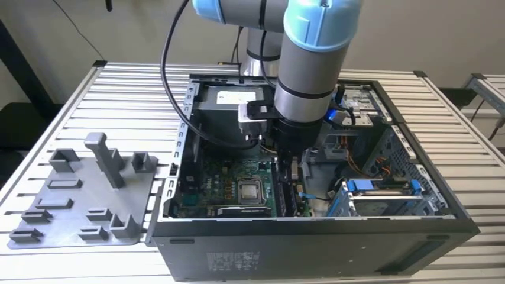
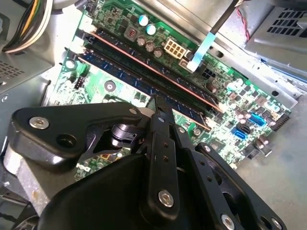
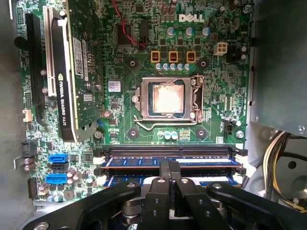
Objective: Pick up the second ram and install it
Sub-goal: 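Press down the second ram until it locks into place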
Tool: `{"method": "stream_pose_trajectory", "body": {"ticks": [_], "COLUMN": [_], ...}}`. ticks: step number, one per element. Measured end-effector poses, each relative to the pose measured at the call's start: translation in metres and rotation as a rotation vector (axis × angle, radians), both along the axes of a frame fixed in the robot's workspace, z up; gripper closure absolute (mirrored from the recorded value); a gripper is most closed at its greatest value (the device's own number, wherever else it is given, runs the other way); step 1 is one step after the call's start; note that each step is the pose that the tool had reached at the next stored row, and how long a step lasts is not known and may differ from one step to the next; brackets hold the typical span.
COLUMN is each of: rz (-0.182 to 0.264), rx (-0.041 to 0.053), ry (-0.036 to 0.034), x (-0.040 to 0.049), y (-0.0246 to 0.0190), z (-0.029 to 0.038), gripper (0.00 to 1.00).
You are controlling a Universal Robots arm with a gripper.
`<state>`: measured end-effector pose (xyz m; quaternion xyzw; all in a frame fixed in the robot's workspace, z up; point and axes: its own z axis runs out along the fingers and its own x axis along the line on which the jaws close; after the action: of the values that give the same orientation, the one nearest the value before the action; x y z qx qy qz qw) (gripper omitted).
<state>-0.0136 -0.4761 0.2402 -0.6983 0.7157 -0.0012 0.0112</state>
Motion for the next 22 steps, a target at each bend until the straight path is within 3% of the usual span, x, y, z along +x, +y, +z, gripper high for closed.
{"method": "stream_pose_trajectory", "body": {"ticks": [6, 18, 22], "rz": [0.000, 0.000, 0.000], "rx": [0.0005, -0.0010, 0.0012], "ry": [-0.0002, 0.0003, -0.0003], "x": [0.0001, 0.0000, 0.0001], "y": [0.0000, -0.0002, 0.0003], "z": [-0.0015, -0.0217, -0.0193], "gripper": [0.89, 0.89, 0.89]}}
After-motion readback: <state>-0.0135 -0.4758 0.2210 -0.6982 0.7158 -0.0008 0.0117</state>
